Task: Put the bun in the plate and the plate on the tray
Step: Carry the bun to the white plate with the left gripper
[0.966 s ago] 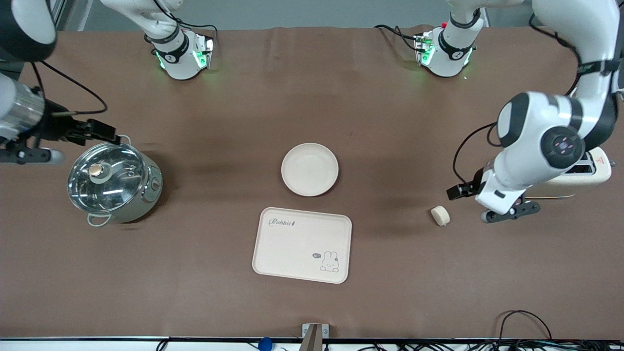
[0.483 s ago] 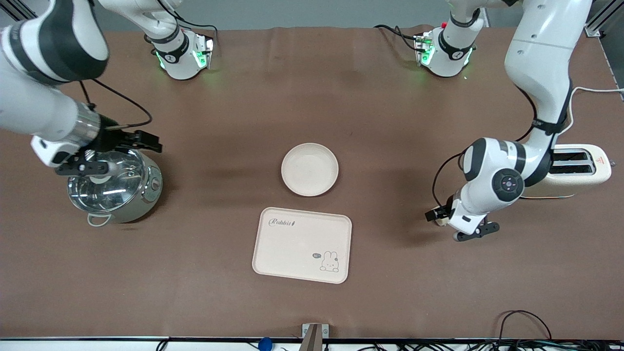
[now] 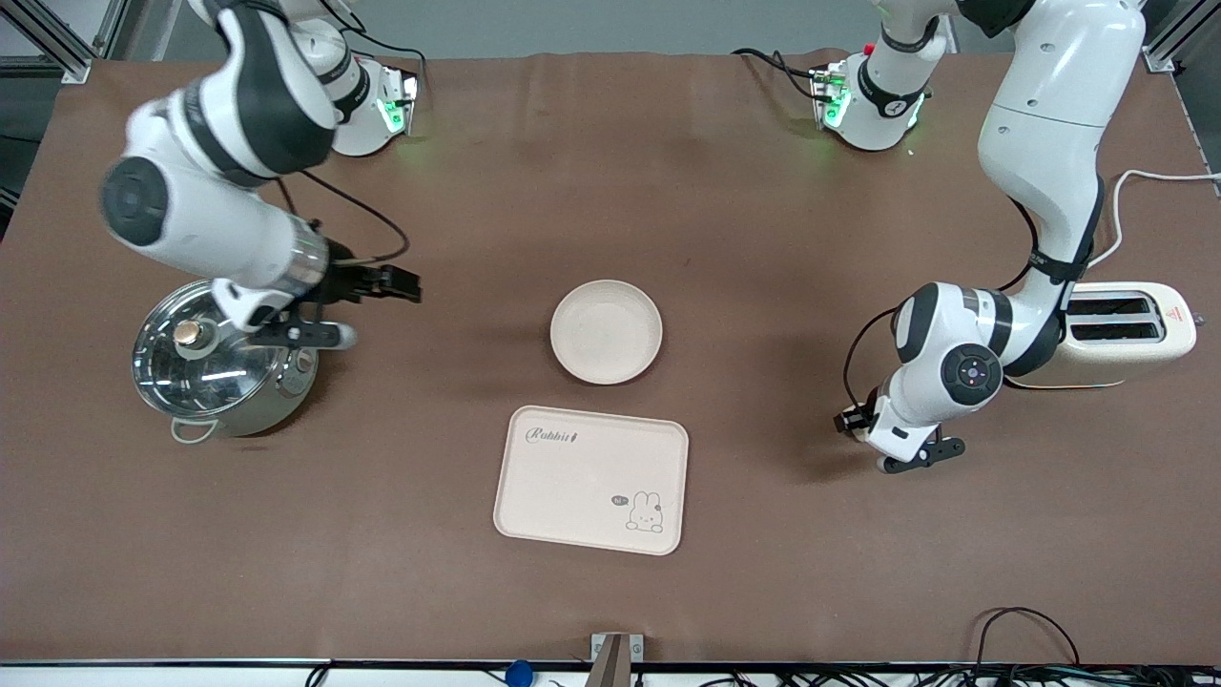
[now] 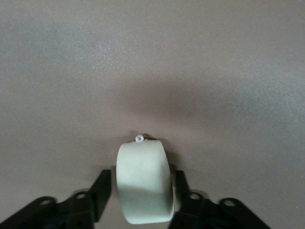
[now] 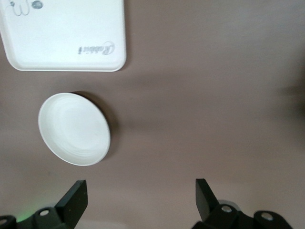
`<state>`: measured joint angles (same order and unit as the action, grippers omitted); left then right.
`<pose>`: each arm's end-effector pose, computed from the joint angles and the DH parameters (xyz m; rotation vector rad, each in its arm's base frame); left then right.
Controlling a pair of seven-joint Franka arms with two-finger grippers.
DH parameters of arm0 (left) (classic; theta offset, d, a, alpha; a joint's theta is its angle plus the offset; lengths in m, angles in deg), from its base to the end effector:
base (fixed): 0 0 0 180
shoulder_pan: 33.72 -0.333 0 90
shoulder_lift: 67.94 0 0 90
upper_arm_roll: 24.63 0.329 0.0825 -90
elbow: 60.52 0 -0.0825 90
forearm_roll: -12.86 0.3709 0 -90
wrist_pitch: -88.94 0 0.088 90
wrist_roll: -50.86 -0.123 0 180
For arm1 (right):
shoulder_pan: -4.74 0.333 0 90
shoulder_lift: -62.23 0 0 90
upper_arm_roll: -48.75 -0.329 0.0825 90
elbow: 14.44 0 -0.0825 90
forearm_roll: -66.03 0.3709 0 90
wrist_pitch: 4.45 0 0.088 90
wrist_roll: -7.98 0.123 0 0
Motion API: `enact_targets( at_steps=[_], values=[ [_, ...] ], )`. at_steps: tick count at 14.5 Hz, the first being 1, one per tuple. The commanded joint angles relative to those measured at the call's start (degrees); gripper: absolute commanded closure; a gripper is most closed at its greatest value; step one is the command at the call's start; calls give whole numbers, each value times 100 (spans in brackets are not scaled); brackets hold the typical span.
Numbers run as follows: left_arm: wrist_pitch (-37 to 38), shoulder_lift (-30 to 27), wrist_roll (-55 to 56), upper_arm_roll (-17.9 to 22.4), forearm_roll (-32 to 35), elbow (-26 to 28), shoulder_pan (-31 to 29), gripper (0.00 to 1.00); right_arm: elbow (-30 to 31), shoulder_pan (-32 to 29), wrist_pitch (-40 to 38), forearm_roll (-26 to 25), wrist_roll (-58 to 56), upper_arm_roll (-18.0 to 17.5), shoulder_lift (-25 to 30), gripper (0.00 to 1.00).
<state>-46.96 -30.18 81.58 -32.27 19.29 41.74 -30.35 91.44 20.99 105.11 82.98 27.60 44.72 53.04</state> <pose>0.6376 -0.1155 0.1855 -3.0920 -0.4449 0.0972 0.5380 0.2239 0.4352 -2.8902 0.1476 0.2727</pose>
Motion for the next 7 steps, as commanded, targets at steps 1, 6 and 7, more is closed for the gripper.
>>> enact_targets(
  at_steps=[1,6,7],
  values=[
    [-16,152,407,-18,130,-189,58,64,3,413,678,194,418,51,-547,0],
    [316,-155,1250,-448,121,-241,189,66,3,967,1831,774,577,51,-1392,0],
    [518,-243,1531,-640,104,-311,233,65,3,1046,1945,774,577,51,-1488,0]
  ],
)
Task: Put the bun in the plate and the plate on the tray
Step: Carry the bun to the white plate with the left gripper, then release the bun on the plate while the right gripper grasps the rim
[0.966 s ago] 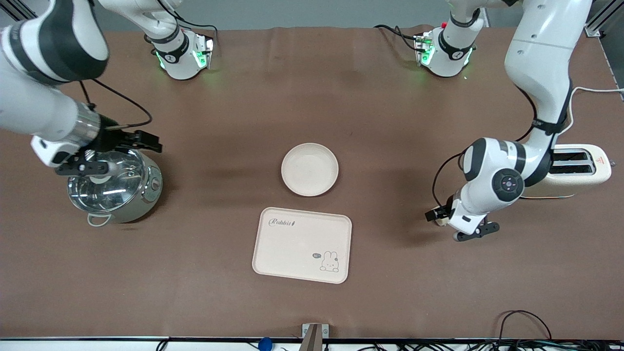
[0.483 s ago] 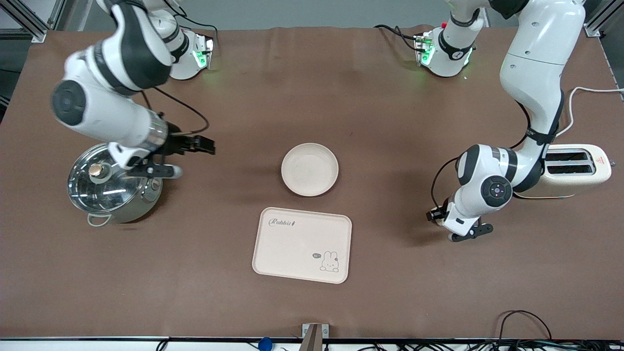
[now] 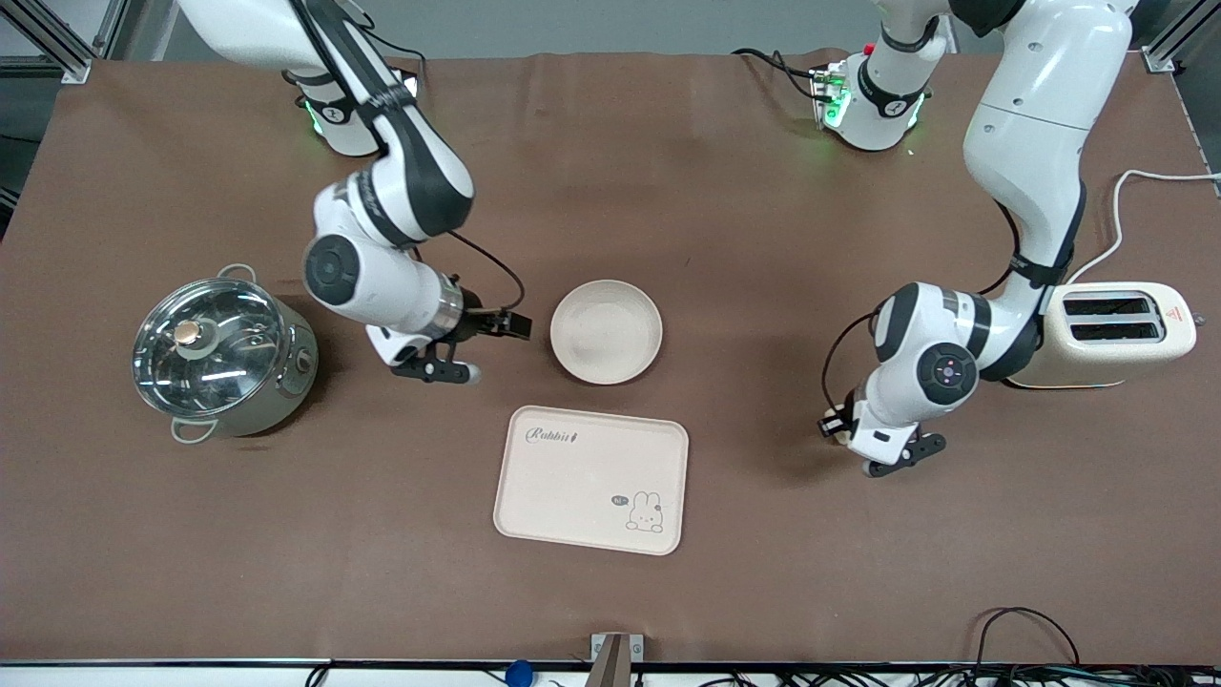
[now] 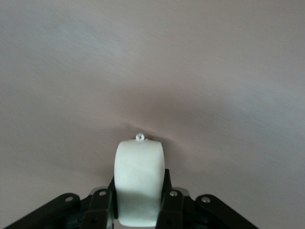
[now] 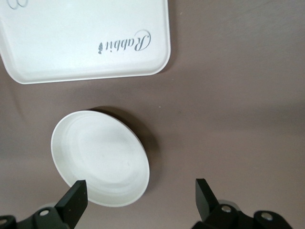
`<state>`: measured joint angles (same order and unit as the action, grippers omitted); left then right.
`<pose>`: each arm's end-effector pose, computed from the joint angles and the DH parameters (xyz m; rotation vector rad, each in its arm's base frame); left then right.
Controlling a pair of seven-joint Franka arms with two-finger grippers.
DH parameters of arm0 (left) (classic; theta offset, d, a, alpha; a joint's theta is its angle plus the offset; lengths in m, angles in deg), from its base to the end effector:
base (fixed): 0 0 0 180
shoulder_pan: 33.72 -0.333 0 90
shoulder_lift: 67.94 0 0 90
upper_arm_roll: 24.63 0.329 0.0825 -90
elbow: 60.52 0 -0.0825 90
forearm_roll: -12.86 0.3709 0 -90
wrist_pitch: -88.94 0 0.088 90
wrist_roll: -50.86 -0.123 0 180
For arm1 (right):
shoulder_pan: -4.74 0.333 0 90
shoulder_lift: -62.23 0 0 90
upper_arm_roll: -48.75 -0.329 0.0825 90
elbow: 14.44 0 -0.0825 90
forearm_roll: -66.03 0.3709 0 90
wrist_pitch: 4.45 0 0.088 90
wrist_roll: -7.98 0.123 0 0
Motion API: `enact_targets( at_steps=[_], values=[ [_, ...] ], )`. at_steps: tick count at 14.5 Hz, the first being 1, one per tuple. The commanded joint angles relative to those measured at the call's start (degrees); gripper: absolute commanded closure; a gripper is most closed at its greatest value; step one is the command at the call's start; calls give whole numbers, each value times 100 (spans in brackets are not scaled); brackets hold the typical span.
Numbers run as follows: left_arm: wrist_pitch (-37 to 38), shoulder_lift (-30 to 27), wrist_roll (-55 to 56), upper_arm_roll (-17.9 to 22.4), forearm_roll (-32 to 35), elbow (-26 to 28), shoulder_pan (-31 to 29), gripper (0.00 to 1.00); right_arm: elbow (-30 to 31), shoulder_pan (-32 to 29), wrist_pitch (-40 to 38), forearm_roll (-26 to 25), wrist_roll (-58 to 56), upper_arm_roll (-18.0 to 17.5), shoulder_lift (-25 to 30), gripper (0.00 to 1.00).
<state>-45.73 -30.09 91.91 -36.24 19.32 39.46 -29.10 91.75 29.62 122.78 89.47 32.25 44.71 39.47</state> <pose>0.6374 -0.1707 0.2023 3.0591 0.6062 -0.0879 0.5446 0.3178 0.3138 -2.8209 0.2531 0.2630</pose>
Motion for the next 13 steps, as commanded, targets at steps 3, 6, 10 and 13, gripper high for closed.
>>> enact_targets(
  at_steps=[3,6,10,13],
  values=[
    [862,-200,1718,-947,75,-495,275,65,-20,456,215,134,122,52,-308,0],
    [916,-68,2835,-1116,67,-707,898,65,164,799,766,170,288,52,-484,0],
    [864,388,4277,-1125,58,-1111,1734,64,270,940,944,152,263,69,-660,0],
    [811,670,4832,-1125,58,-1366,2103,63,463,931,1049,152,271,61,-608,0]
  ],
)
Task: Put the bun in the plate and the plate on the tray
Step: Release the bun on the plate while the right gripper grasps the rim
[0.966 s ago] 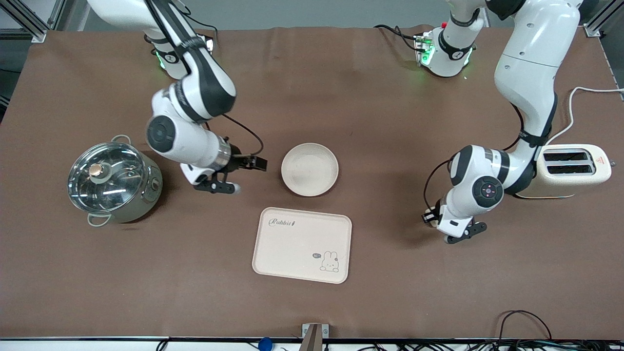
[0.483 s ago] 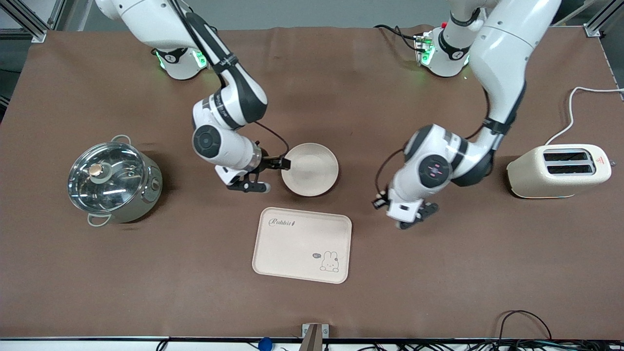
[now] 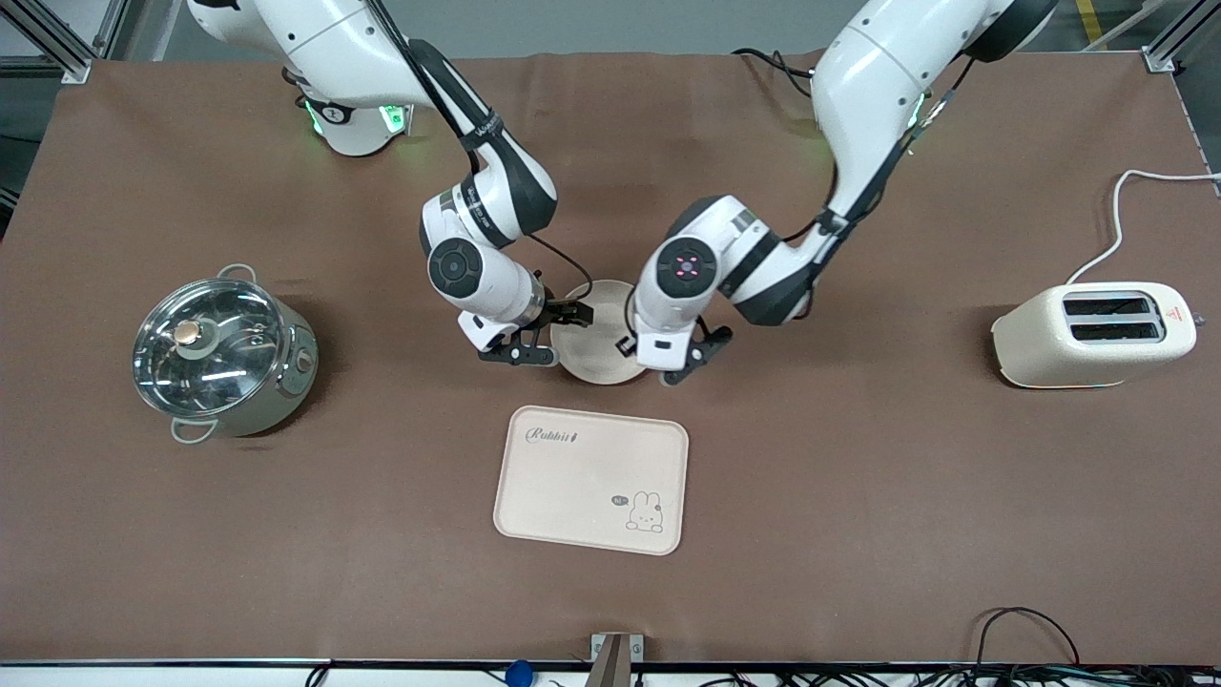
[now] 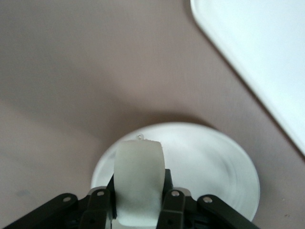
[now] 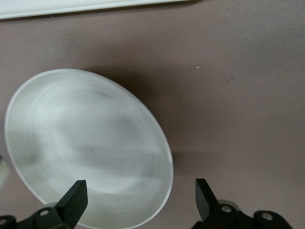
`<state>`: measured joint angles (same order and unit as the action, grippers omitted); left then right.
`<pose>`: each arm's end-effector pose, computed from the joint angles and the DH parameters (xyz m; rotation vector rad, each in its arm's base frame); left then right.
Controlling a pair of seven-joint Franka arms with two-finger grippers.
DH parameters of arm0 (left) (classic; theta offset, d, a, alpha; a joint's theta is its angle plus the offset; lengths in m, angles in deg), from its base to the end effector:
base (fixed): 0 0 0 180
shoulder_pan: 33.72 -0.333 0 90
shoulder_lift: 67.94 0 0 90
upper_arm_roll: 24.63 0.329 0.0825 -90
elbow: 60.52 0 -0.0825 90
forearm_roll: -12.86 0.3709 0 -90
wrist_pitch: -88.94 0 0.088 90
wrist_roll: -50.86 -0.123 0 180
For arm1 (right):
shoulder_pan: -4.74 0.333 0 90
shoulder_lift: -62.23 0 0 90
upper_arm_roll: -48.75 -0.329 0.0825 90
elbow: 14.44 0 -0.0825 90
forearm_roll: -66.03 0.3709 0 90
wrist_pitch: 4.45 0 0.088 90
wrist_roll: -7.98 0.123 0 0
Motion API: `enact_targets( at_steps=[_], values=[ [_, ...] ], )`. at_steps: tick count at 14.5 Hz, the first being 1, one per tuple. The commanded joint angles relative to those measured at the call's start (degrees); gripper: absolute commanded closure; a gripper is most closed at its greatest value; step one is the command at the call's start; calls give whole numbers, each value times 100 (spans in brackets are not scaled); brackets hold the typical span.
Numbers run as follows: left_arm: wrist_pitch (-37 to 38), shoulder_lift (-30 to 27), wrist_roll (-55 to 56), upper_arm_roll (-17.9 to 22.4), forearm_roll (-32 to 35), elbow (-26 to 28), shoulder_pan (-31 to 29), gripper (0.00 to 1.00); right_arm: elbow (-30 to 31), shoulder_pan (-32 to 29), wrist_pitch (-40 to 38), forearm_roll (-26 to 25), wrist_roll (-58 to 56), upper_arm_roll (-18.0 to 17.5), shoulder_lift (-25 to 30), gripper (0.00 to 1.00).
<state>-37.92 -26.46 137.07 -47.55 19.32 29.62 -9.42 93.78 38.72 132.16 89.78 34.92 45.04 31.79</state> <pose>0.5037 -0.4776 0.2404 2.8985 1.0564 -0.2615 0.4946 0.3899 0.2269 -2.8790 0.1868 0.2883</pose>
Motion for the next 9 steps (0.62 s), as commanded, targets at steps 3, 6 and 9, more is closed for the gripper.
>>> enact_targets(
  at_steps=[3,6,9],
  values=[
    [-251,518,686,15,58,-400,311,52,383,21,409,121,-5,28,117,0],
    [-392,554,748,15,67,-400,373,10,621,21,701,112,-66,28,117,0],
    [-331,257,730,32,136,-435,321,0,621,21,709,112,-58,19,117,0]
  ],
)
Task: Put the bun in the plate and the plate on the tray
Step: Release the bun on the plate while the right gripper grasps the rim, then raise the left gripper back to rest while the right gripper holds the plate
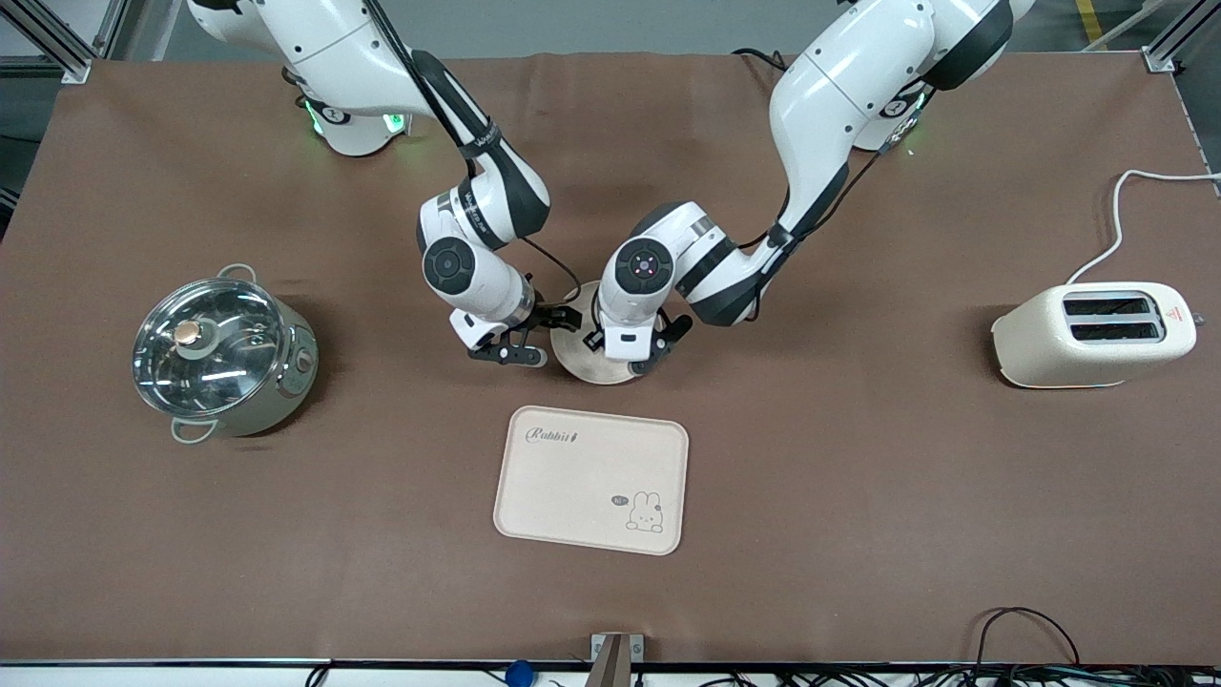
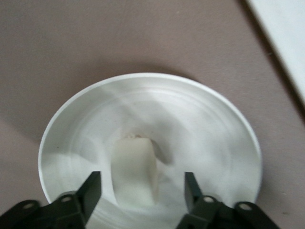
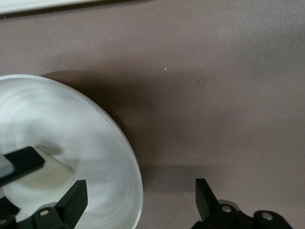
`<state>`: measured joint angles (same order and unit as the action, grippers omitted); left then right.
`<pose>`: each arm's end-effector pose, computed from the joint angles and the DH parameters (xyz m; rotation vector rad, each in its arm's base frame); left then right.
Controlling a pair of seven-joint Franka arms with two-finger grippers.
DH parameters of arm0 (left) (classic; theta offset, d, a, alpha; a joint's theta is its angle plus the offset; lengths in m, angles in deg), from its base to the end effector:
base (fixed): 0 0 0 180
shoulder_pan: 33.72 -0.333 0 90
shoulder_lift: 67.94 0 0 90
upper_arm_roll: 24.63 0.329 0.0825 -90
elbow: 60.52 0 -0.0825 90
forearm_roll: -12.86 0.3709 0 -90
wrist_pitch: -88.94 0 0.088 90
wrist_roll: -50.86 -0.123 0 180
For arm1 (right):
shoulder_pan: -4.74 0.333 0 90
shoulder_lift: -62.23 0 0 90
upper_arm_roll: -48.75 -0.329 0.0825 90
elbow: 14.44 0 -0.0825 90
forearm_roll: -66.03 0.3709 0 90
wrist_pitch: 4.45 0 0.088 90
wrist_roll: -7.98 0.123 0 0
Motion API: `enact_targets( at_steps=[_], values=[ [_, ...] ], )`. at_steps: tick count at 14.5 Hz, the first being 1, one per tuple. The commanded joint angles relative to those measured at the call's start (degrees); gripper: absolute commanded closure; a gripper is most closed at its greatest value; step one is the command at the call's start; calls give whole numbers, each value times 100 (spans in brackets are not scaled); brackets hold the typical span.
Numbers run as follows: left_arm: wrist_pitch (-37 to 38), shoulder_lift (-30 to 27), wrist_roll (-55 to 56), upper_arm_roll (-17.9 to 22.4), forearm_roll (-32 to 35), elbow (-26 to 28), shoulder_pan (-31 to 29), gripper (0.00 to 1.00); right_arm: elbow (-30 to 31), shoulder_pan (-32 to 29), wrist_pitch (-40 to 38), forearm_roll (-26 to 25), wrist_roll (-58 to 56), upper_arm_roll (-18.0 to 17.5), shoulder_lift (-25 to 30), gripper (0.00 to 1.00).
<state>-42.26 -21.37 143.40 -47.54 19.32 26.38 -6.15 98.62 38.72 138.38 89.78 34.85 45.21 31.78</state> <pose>0.4910 -0.5146 0.2109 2.8157 1.1535 -0.2787 0.4848 0.3730 0.2025 -2.8957 0.2271 0.2352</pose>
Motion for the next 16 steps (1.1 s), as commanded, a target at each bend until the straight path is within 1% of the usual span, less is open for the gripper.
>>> enact_targets(
  at_steps=[1,3,5,7,9,10,12,13,15,16],
  values=[
    [233,-471,81,58,145,-103,-76,0,137,12,88,112,-59,2,118,0],
    [777,-937,-103,137,241,-243,-357,0,137,12,88,112,-59,2,118,0],
    [1225,-1429,-567,137,425,-296,-795,0,137,12,79,112,-59,2,127,0],
    [1848,-1904,-1462,137,566,-287,-1226,0,120,12,88,121,-50,2,127,0],
    [2429,-2431,-2350,128,1030,-287,-1666,0,111,12,245,121,-59,2,109,0],
    [2762,-2660,-2937,120,1085,-296,-1894,0,119,20,333,121,-59,2,92,0],
    [3195,-3012,-4124,128,1077,-410,-2185,0,111,73,360,121,-59,2,22,0],
    [3397,-3170,-4521,128,1050,-436,-2273,0,111,125,369,121,-59,2,21,0],
    [3687,-3434,-5050,93,1007,-445,-2484,0,111,117,369,121,-59,2,21,0],
    [3802,-3609,-5279,111,806,-445,-2520,0,111,126,378,121,-59,2,21,0]
  ],
)
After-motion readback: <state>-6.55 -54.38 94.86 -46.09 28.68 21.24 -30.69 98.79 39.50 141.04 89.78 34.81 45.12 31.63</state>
